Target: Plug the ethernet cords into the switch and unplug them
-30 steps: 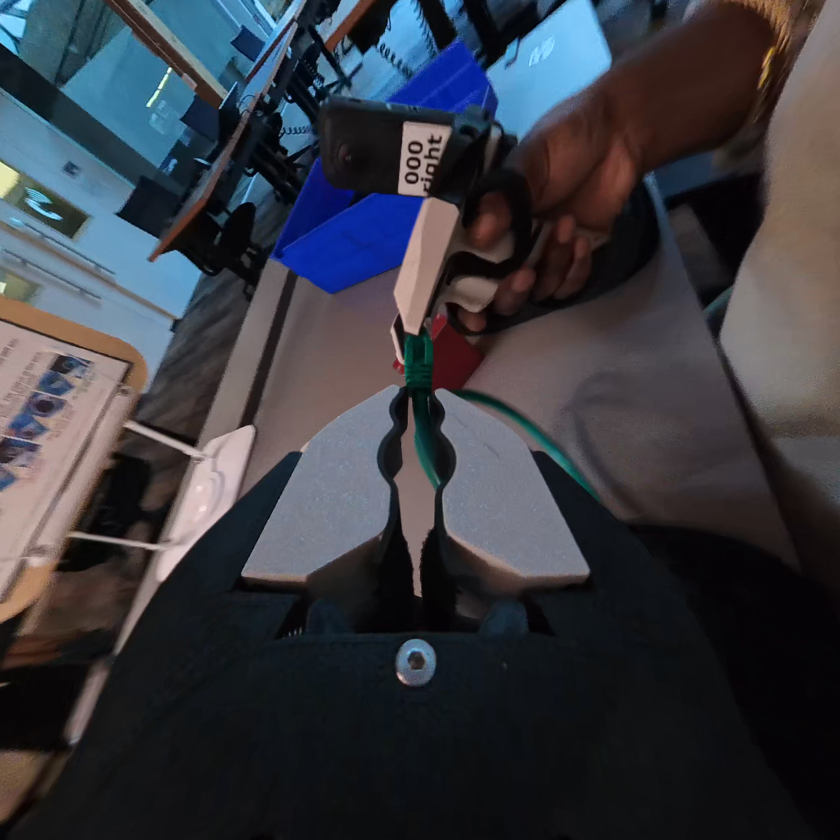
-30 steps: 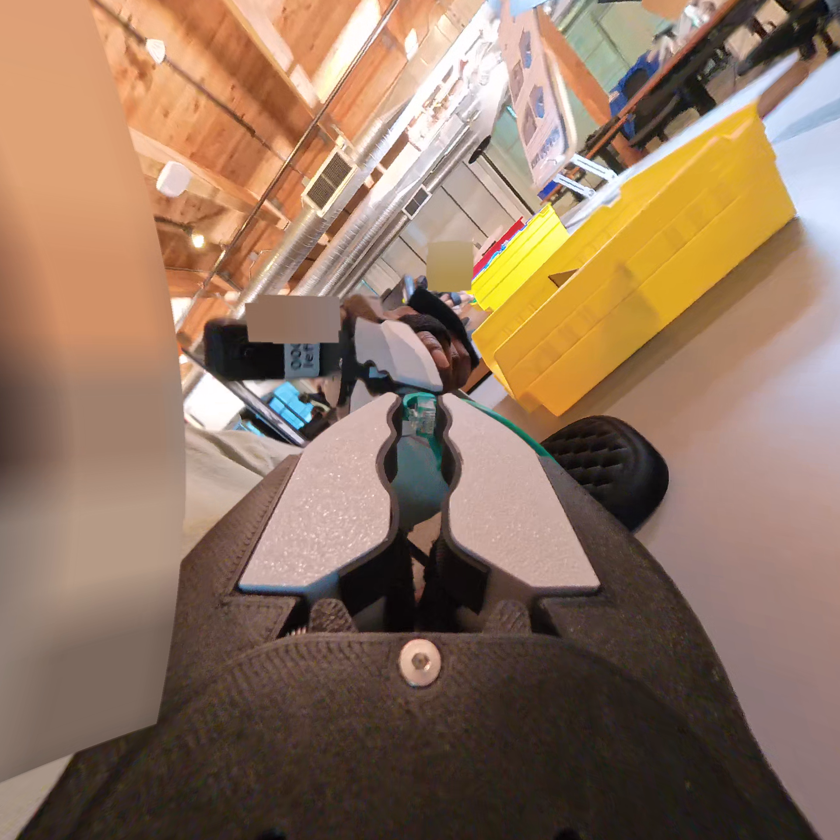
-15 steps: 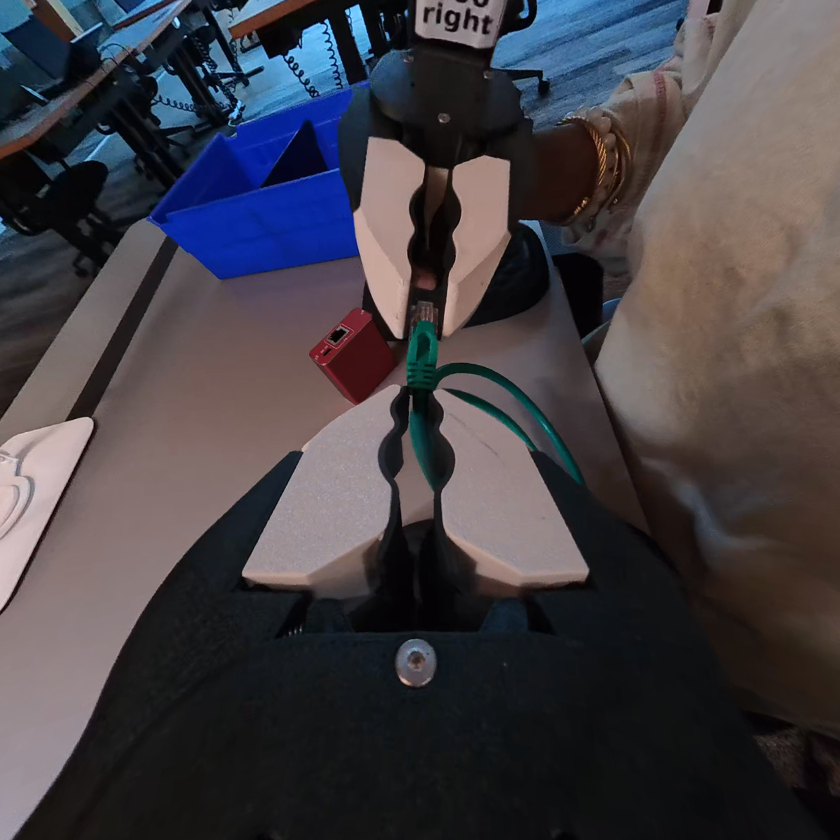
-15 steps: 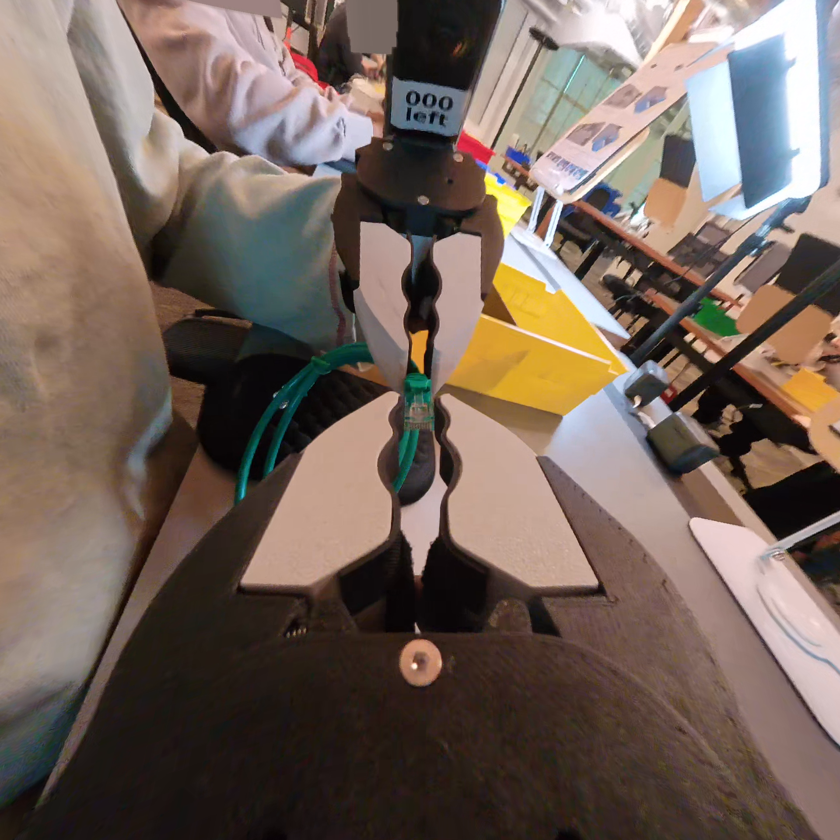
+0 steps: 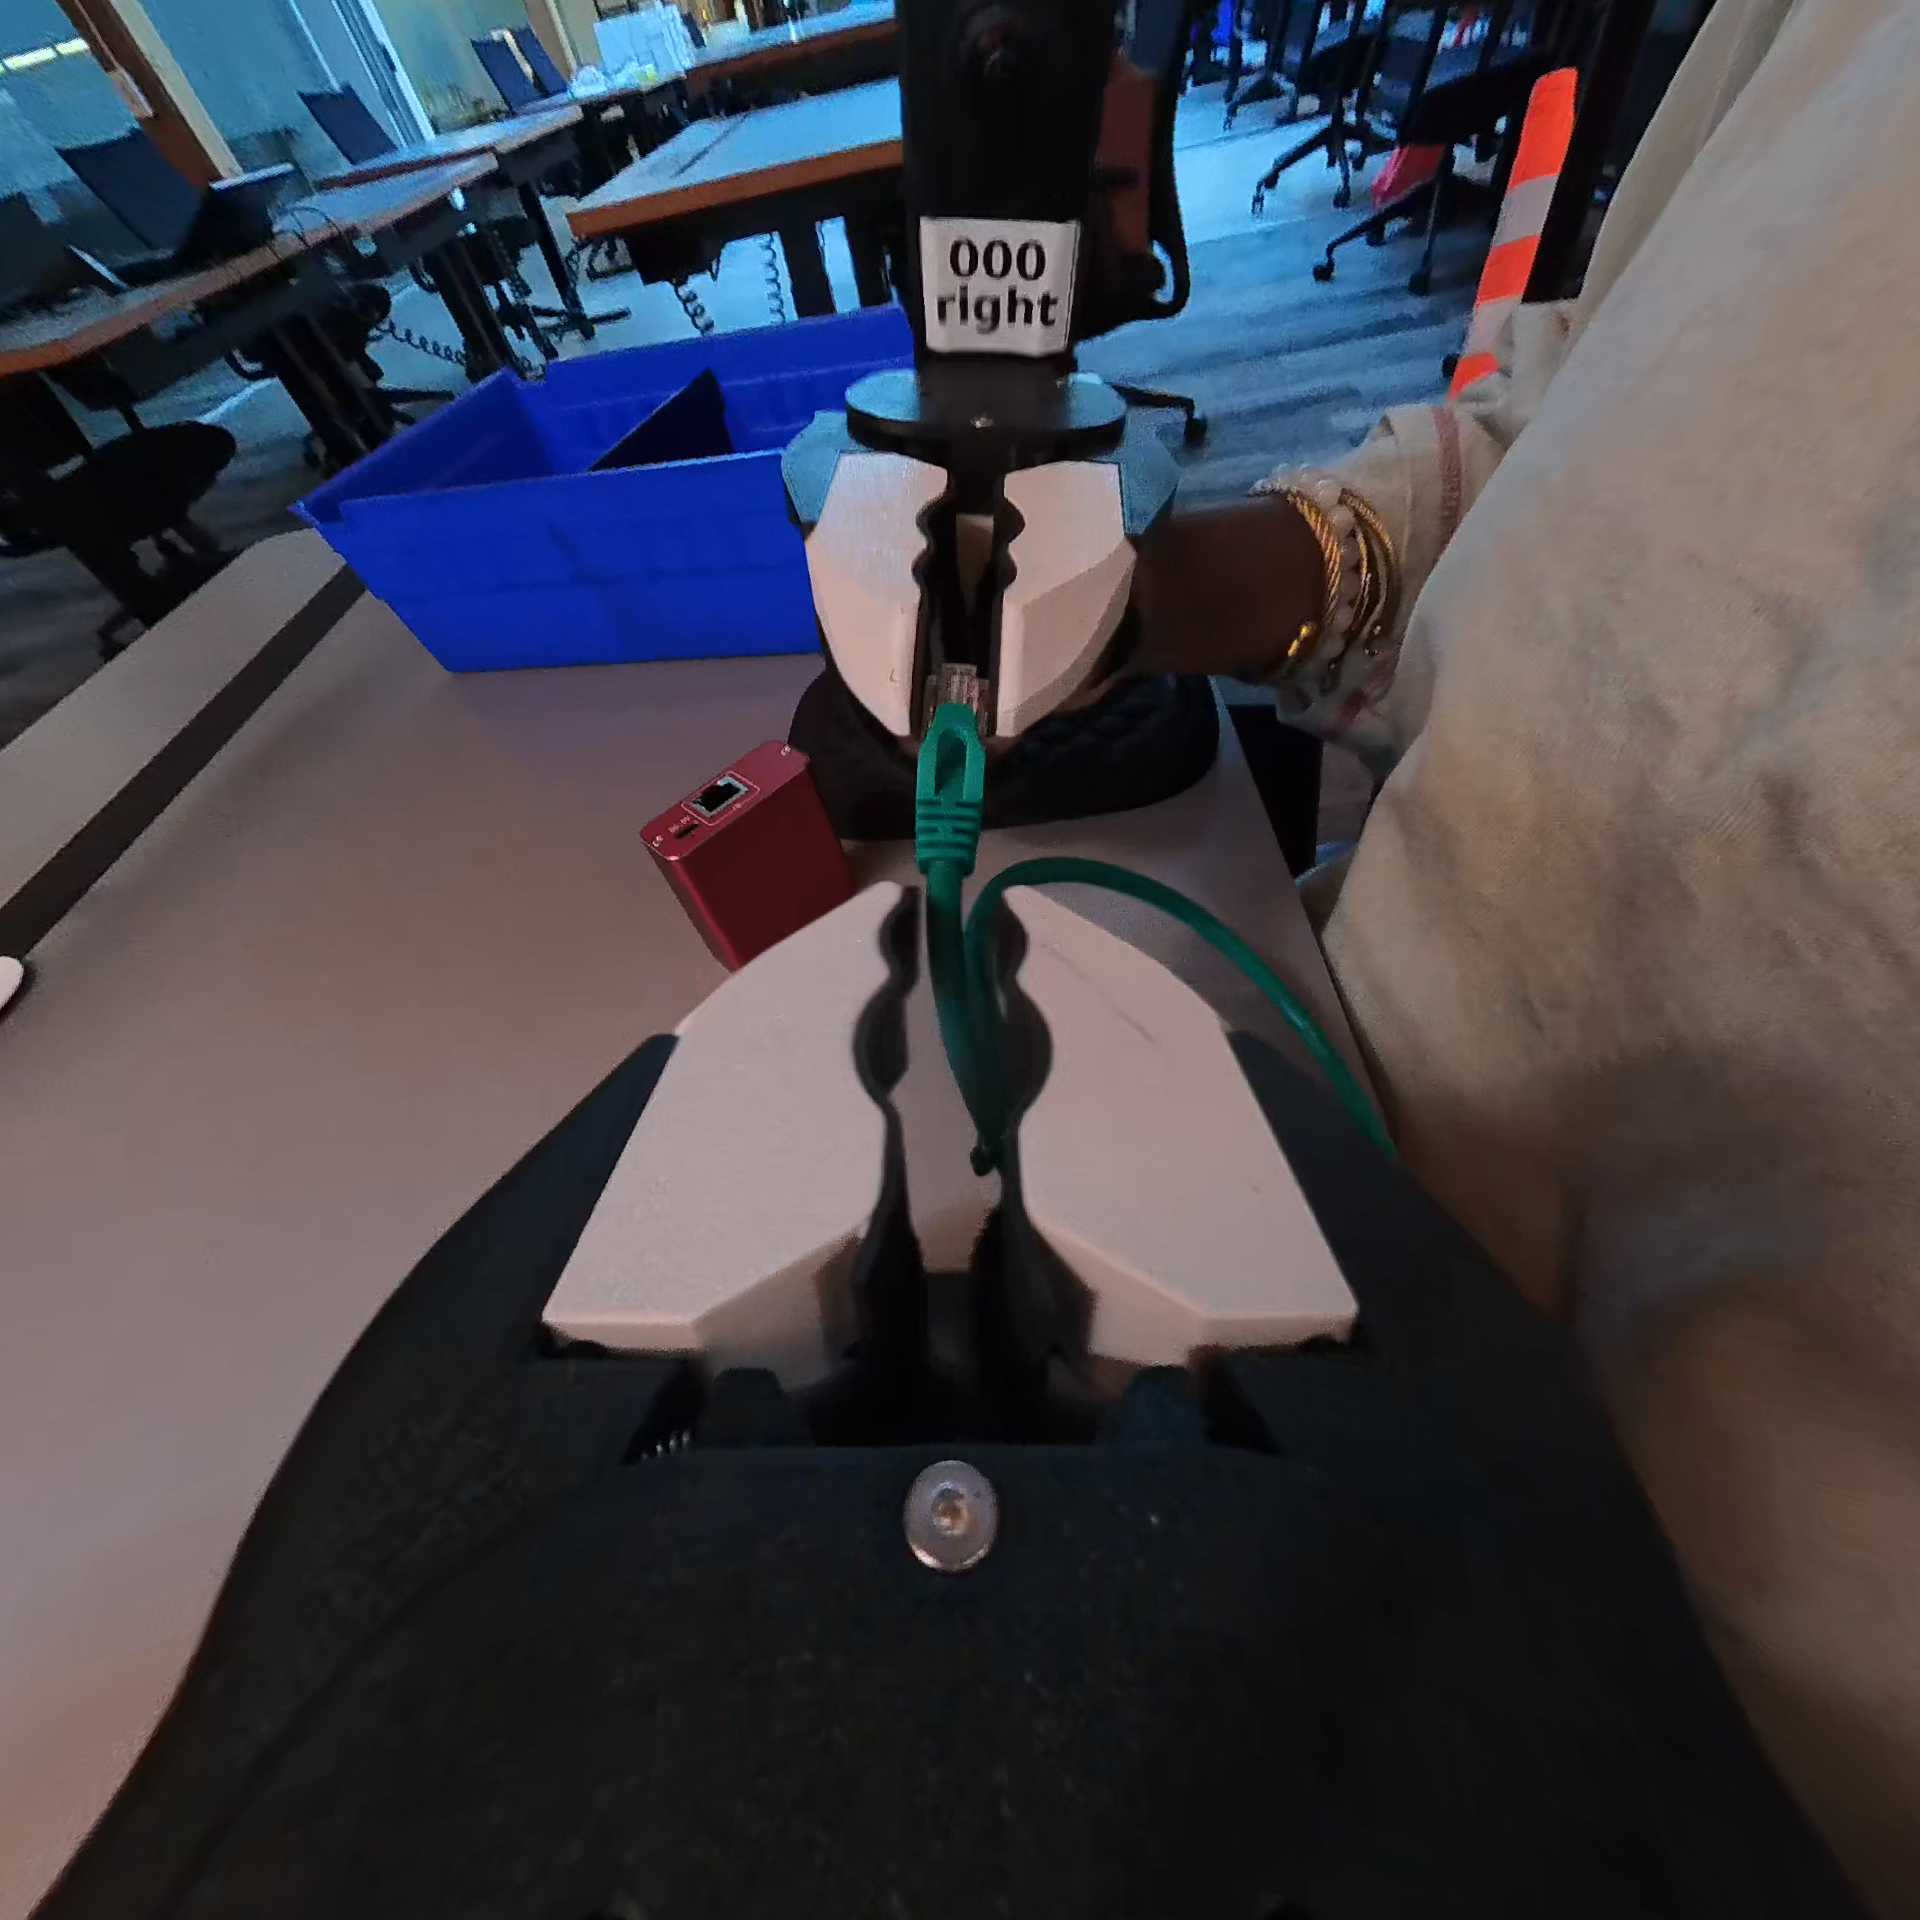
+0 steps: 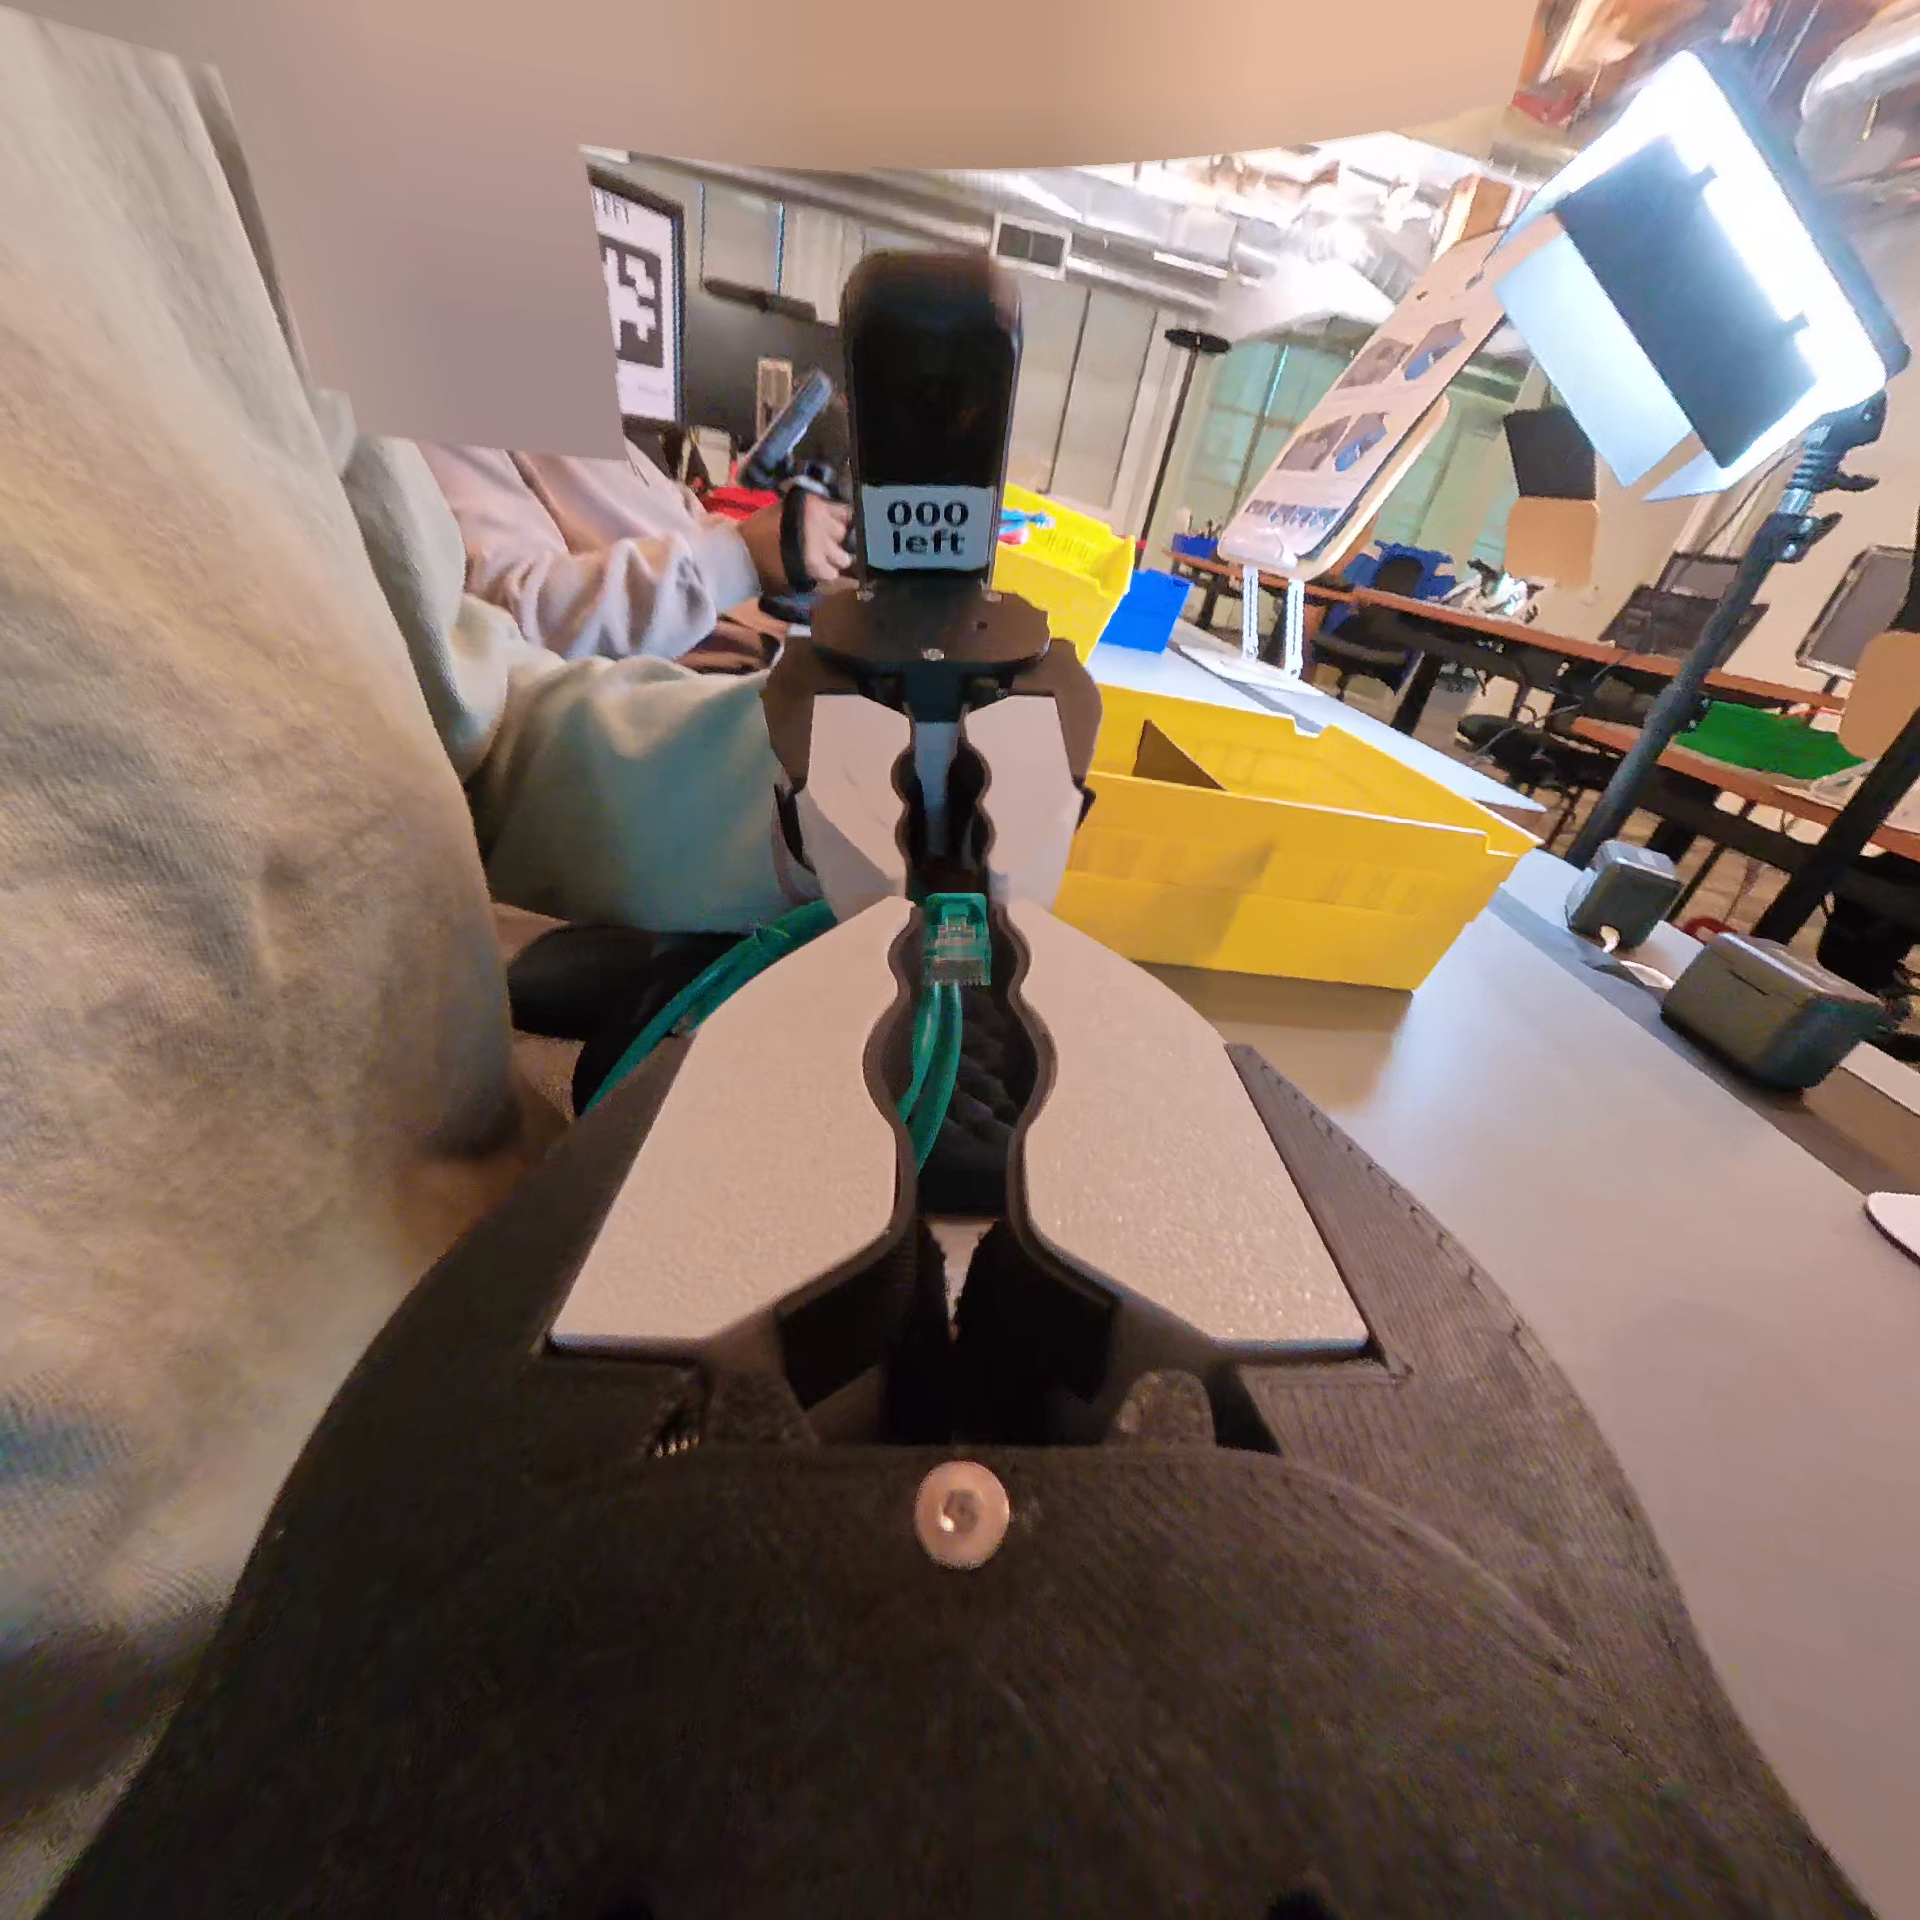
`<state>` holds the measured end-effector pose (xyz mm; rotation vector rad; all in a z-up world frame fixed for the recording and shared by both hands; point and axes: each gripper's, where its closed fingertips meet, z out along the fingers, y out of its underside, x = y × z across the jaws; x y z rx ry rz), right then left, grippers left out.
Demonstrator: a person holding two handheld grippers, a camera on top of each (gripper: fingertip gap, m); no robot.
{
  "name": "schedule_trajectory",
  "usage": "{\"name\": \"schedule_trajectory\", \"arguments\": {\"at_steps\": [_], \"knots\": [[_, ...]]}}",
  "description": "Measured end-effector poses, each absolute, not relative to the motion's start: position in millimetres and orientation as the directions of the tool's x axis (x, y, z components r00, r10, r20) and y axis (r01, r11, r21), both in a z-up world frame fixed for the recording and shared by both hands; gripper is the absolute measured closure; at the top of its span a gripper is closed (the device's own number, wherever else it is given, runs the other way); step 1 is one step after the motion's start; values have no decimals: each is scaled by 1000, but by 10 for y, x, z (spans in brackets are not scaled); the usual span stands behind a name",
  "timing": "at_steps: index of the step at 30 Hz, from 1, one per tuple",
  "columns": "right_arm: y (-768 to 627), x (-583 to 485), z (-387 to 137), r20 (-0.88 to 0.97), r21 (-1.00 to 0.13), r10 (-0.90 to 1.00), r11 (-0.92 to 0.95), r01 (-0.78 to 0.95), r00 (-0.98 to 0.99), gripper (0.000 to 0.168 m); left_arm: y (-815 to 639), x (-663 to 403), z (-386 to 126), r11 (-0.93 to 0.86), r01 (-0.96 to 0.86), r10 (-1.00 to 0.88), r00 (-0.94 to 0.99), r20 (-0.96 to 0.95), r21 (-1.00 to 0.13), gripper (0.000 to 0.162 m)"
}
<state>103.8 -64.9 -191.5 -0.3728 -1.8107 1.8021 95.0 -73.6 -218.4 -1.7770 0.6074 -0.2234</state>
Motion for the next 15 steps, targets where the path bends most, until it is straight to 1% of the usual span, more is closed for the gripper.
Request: {"name": "schedule_trajectory", "arguments": {"at_steps": [1,2,15], "knots": [[-636,1039,-1913,182,-981,558,49,-187,-810,156,-731,942,-2162,-166,-266,-501,852,-151,-950,155],[-629,1042,-1918,179,-981,558,41,-189,-811,156,-731,937,-2148,-157,-251,-498,855,-143,-955,156],[-598,1052,-2006,158,-985,560,31,-170,-814,157,-688,957,-2238,-174,-243,-491,861,-129,-954,156]]}}
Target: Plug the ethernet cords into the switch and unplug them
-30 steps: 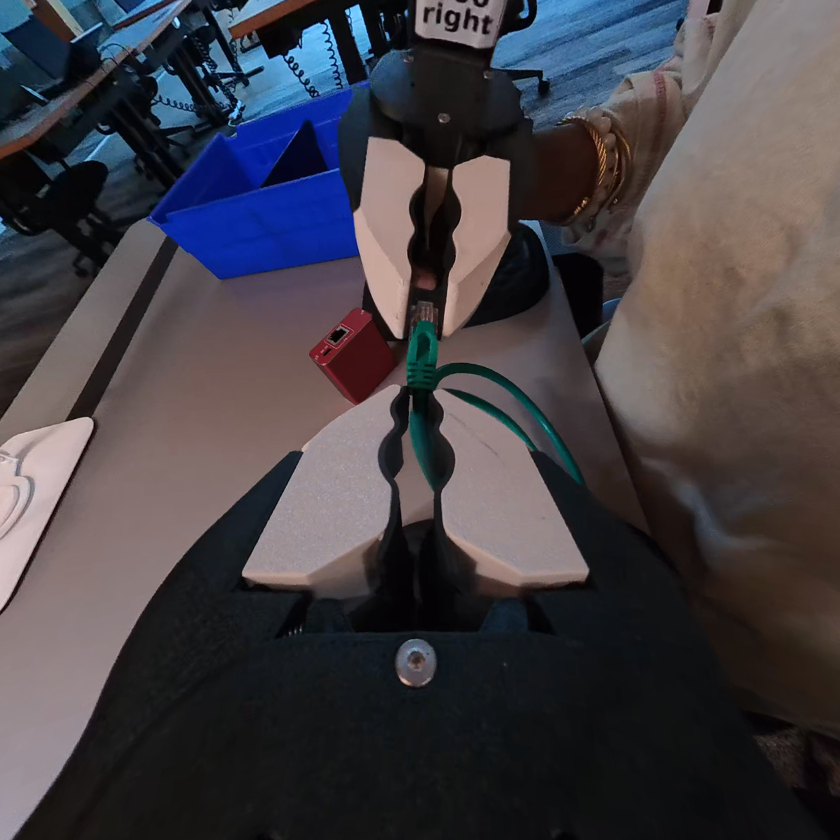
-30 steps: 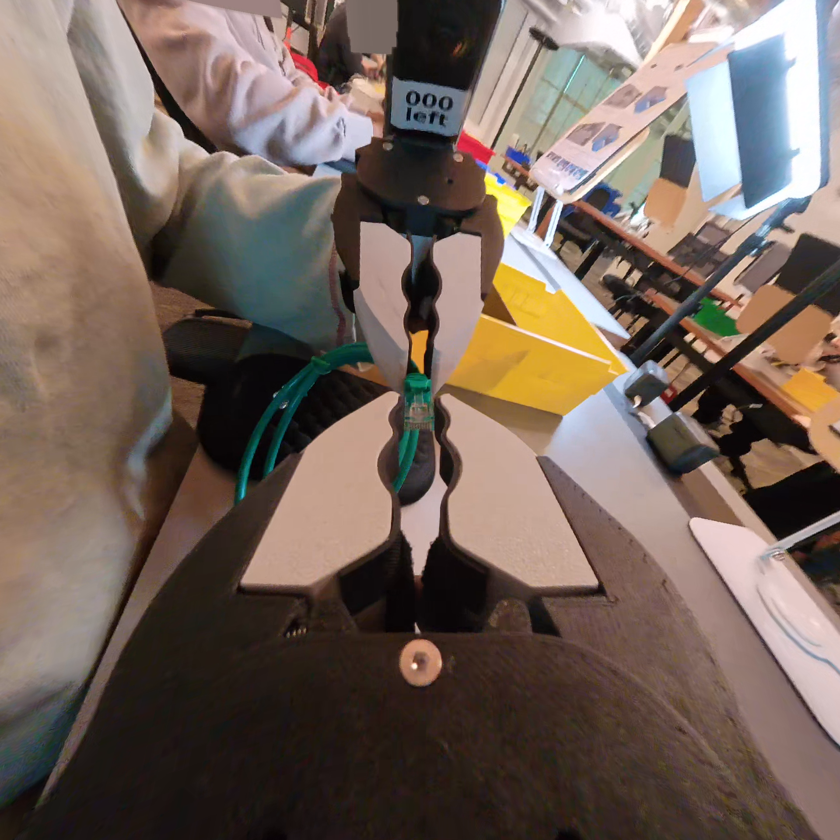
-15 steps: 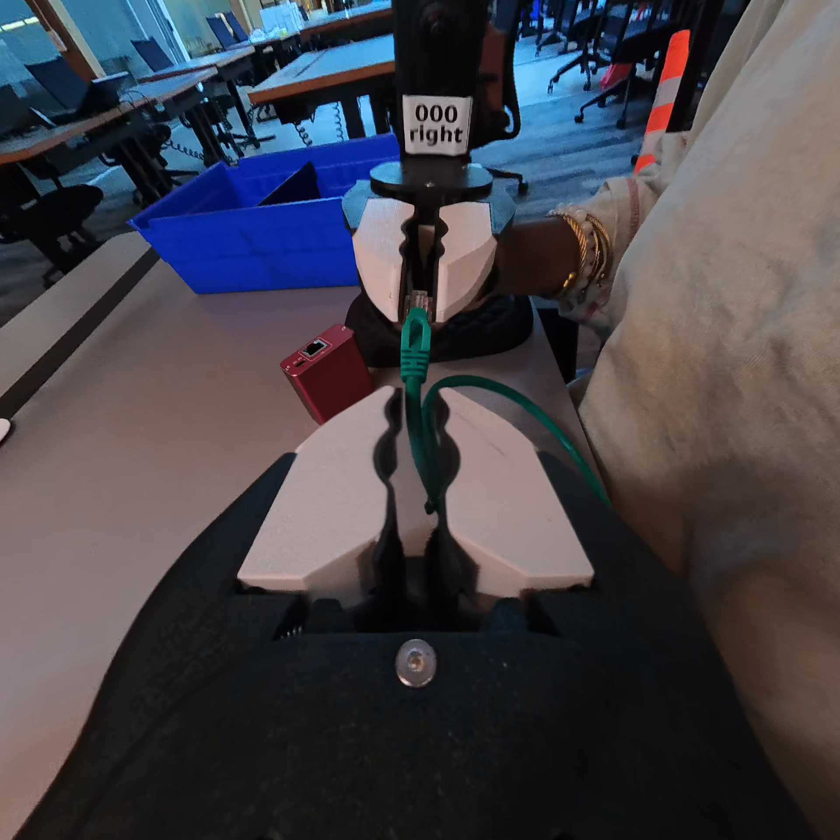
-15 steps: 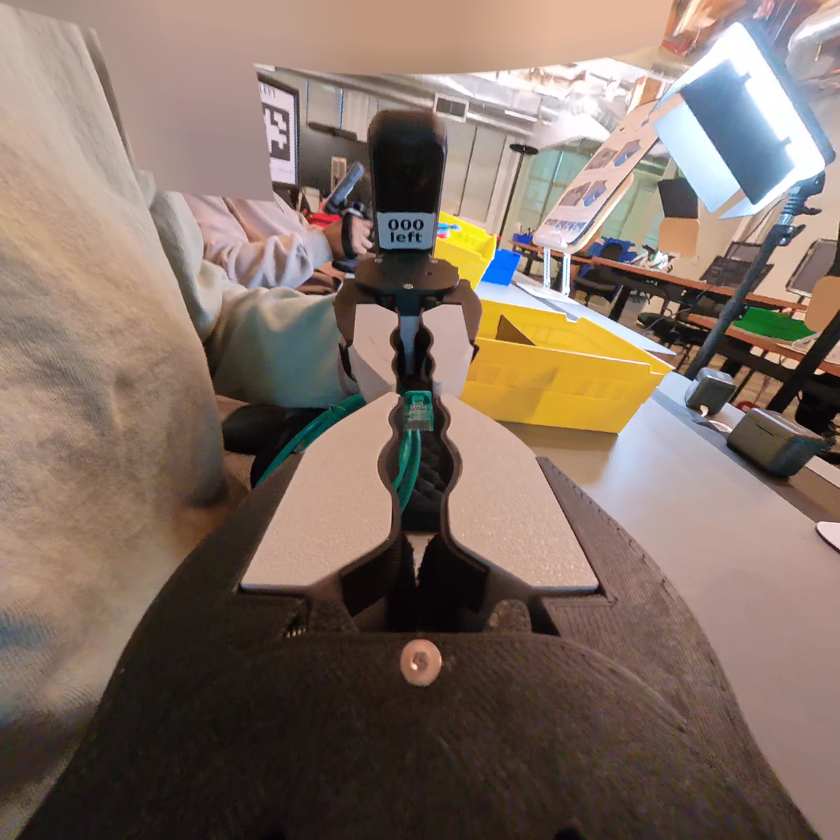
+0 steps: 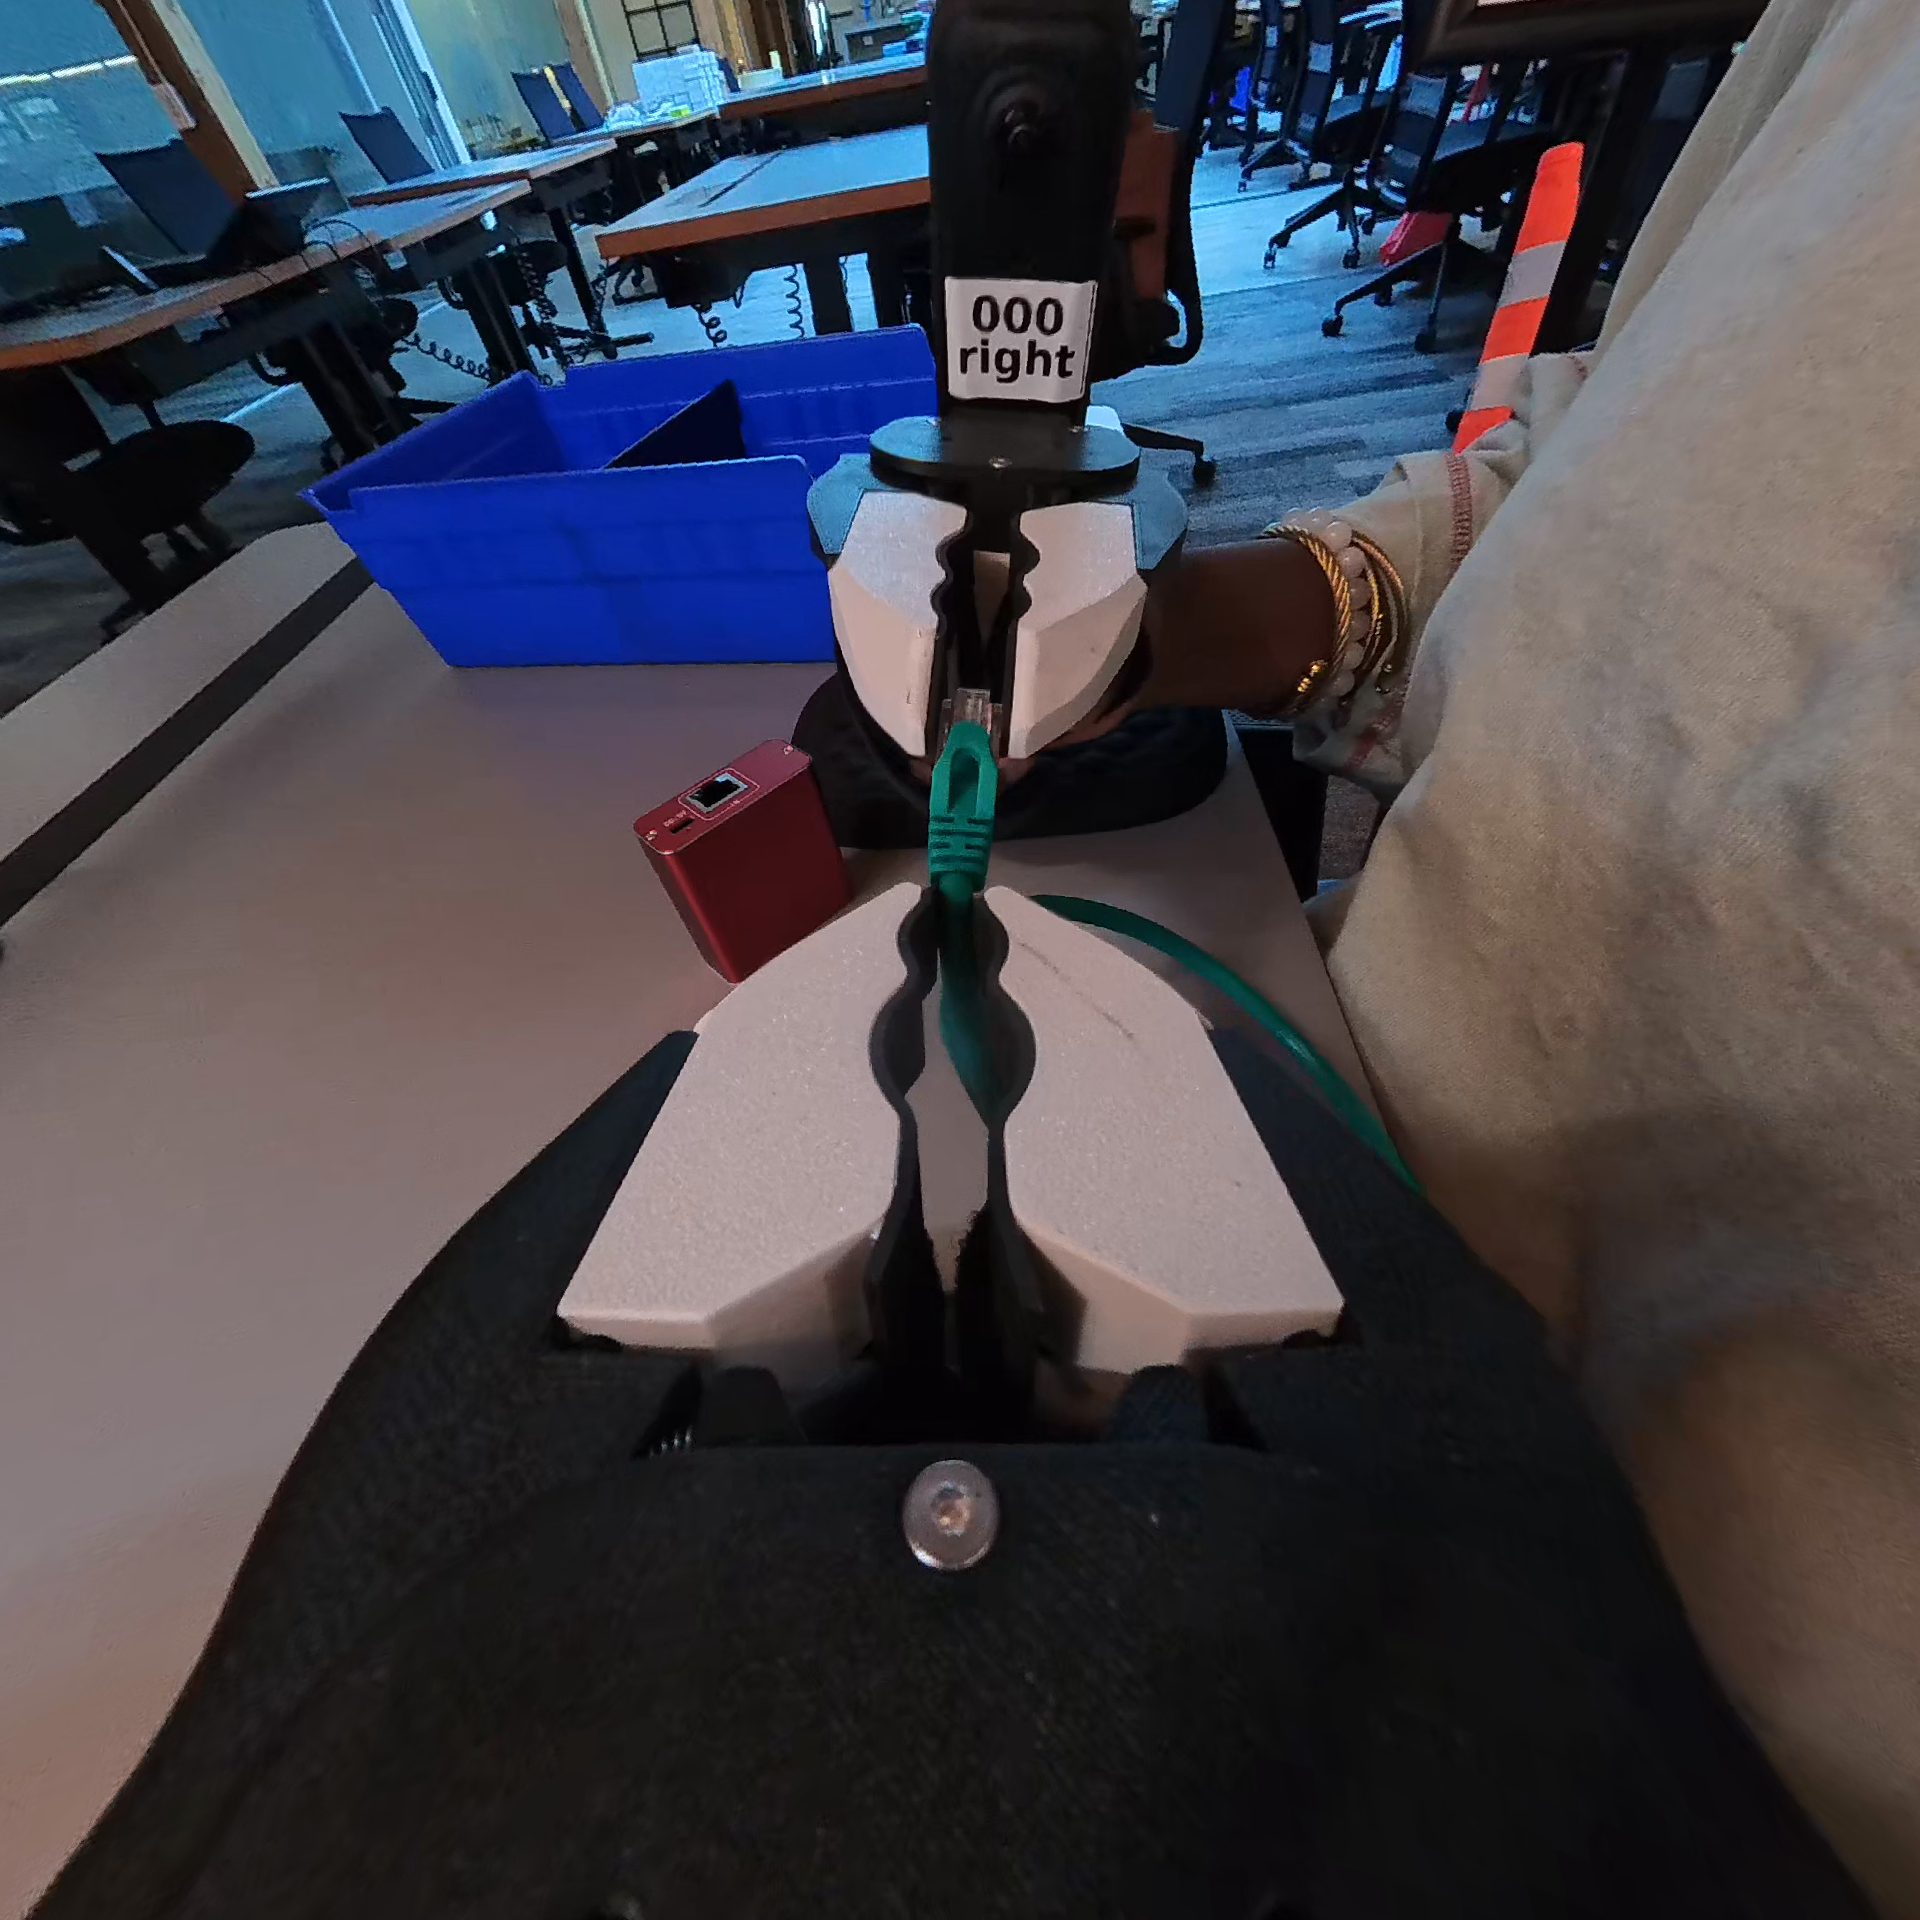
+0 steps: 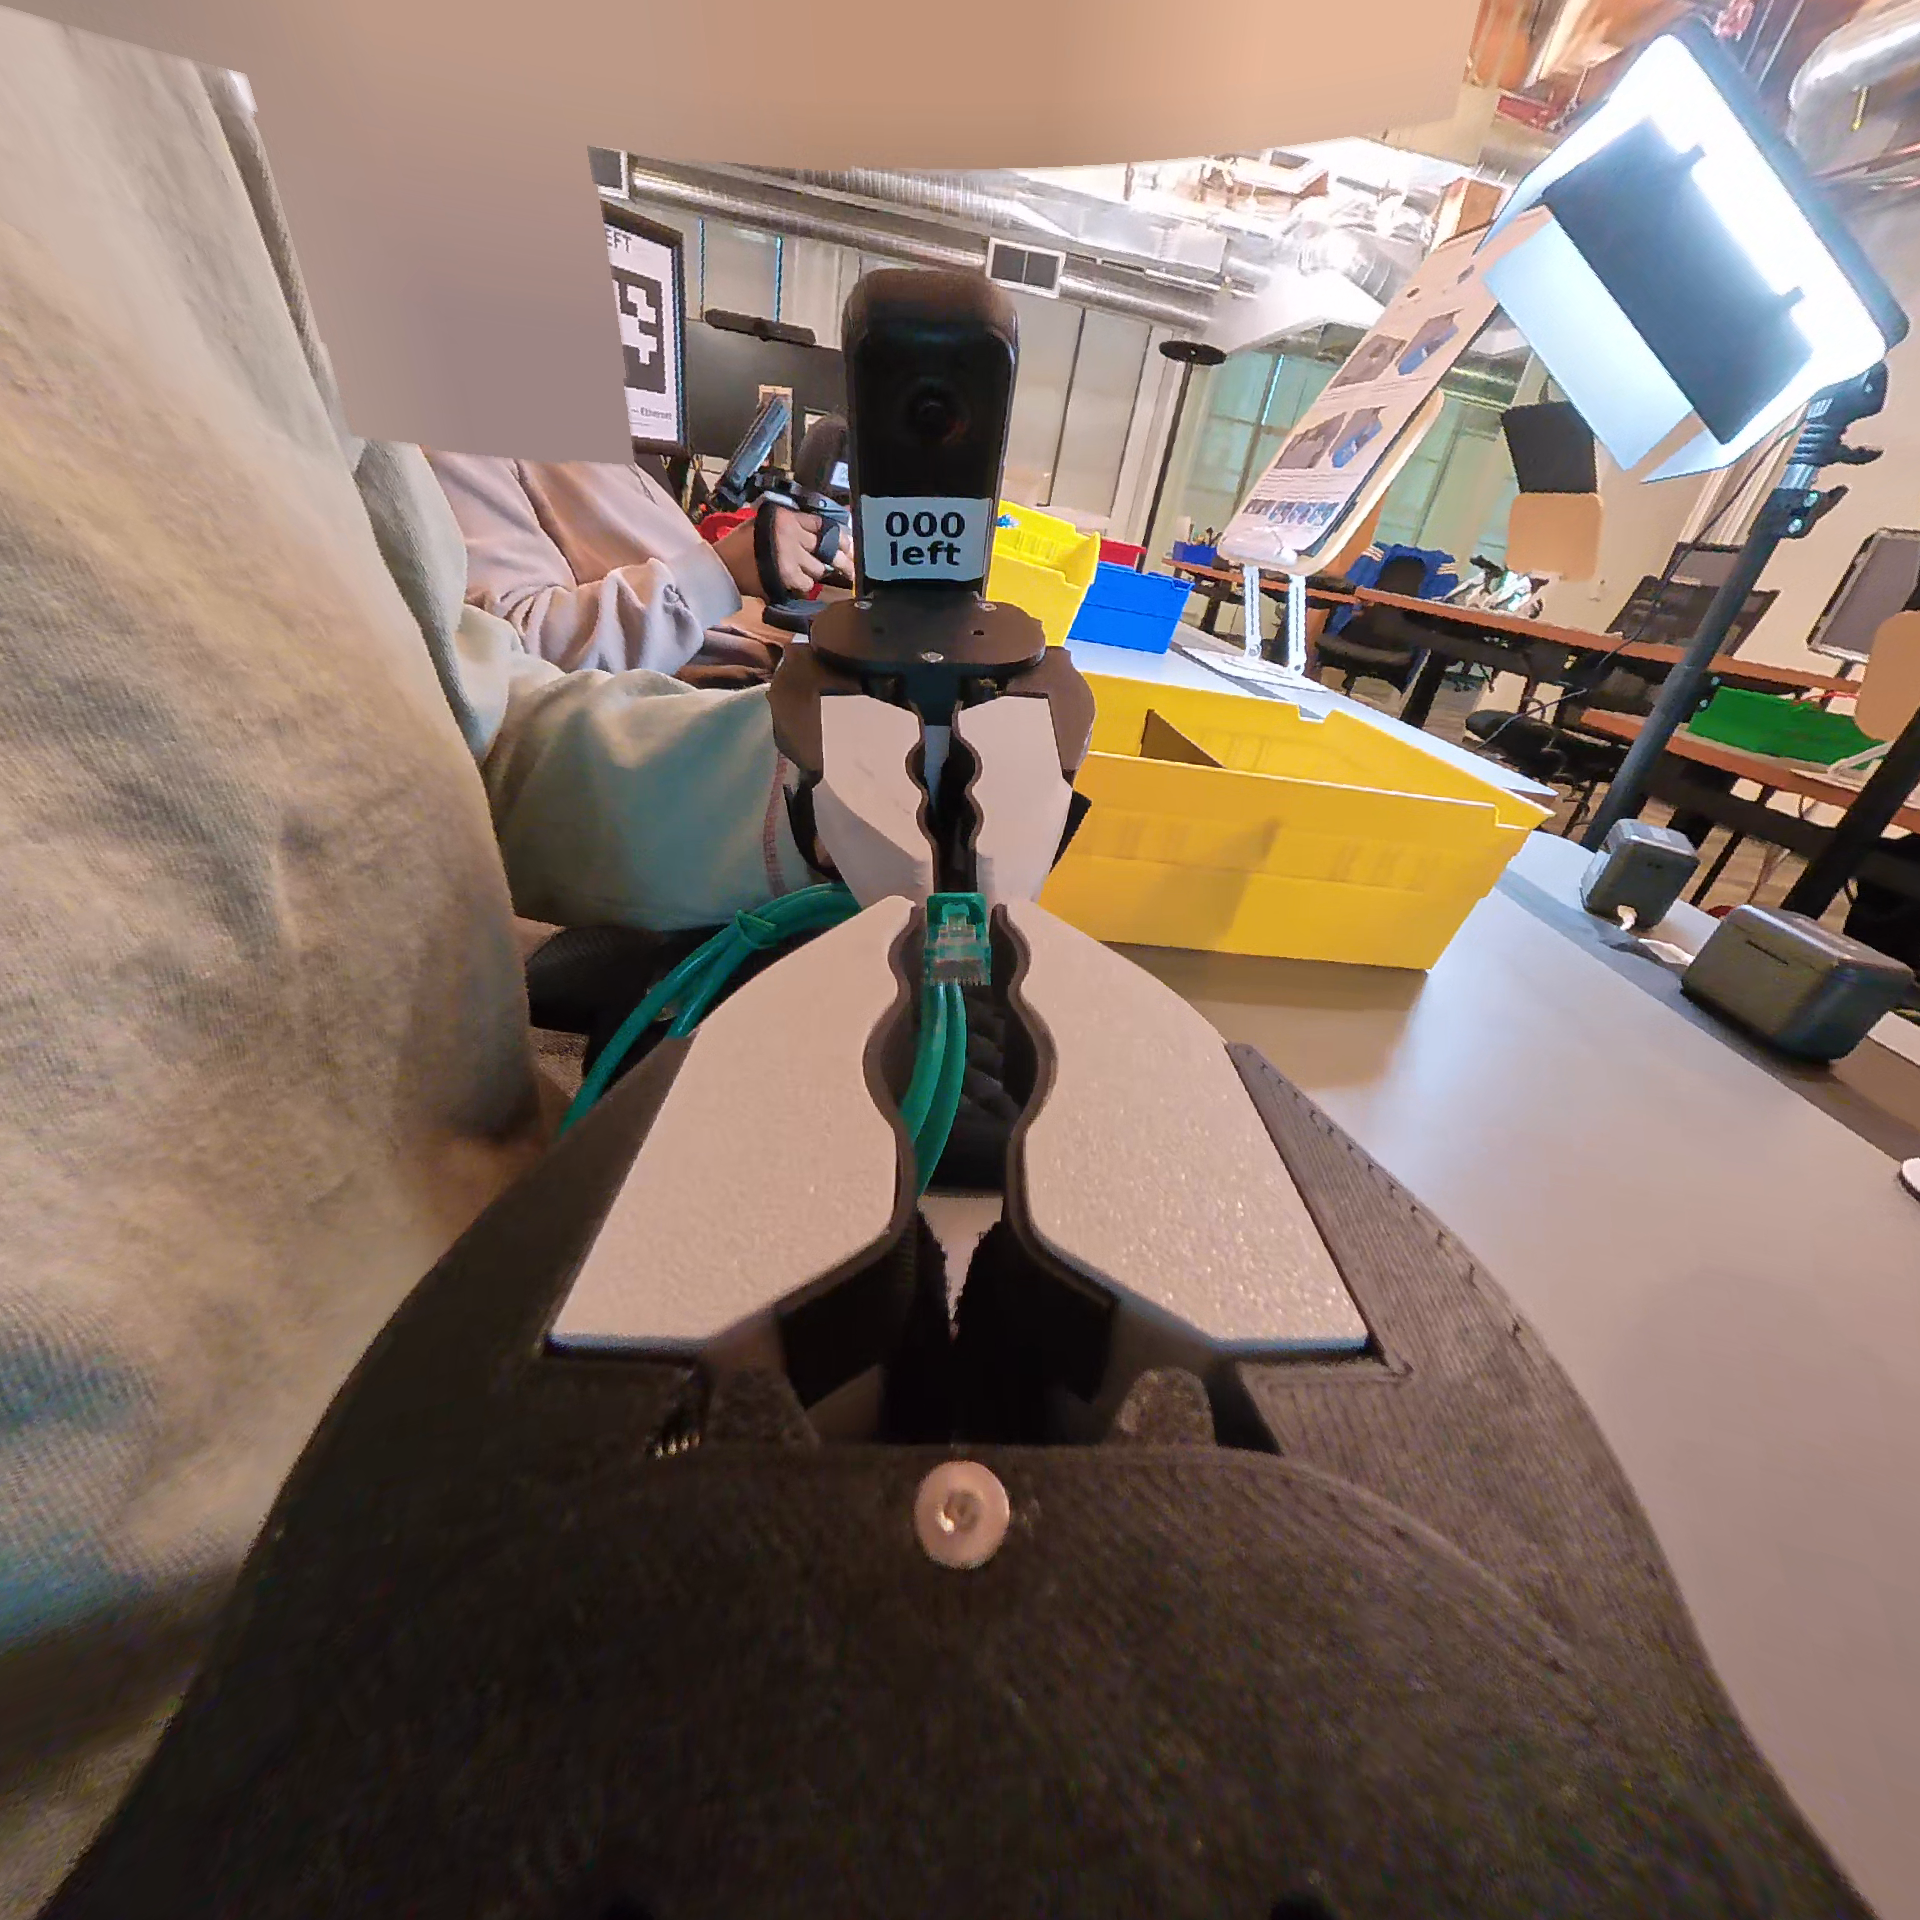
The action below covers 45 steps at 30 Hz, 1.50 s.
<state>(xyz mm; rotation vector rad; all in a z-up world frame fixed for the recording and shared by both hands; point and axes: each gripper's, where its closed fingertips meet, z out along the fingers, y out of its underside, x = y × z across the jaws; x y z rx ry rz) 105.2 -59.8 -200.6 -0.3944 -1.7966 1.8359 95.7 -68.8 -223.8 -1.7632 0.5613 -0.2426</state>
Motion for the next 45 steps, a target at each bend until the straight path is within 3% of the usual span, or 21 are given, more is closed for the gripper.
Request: {"name": "schedule_trajectory", "arguments": {"at_steps": [7,11,13,16,19,22,26,28,30,32,34,37,45], "knots": [[-587,1028,-2093,130,-992,574,74,-106,-808,156,-694,933,-2301,-229,-272,-477,868,-136,-935,157],[-114,874,-2173,203,-965,753,262,4,-626,108,-749,791,-2249,-243,-263,-413,899,-146,-934,157],[312,836,-2348,221,-921,845,345,181,-486,98,-789,715,-2214,-233,-248,-381,913,-147,-940,157],[613,882,-2674,126,-850,913,301,433,-388,105,-810,678,-2185,-211,-218,-364,922,-131,-953,157],[568,887,-2987,31,-780,924,260,570,-380,113,-792,708,-2185,-196,-223,-363,921,-140,-955,157],[603,824,-3073,91,-751,923,310,583,-373,141,-782,719,-2202,-196,-234,-359,921,-152,-952,157],[616,780,-2816,310,-738,848,500,453,-430,142,-811,698,-2185,-183,-223,-352,924,-148,-957,157],[604,791,-2696,514,-618,713,693,371,-477,142,-822,683,-2186,-178,-220,-346,927,-148,-959,157],[617,815,-2673,679,-398,515,857,328,-523,142,-826,679,-2185,-173,-218,-341,928,-149,-960,157],[633,889,-2738,738,-105,249,960,258,-627,142,-829,681,-2180,-168,-220,-341,928,-152,-961,157],[613,973,-2814,682,83,70,982,172,-728,142,-832,687,-2173,-163,-218,-344,927,-152,-962,157],[555,1026,-2874,589,172,-28,981,91,-808,142,-832,695,-2166,-157,-225,-345,925,-160,-962,157],[461,978,-2992,620,274,-153,961,30,-769,142,-852,690,-2165,-153,-231,-345,924,-167,-961,157]]}}
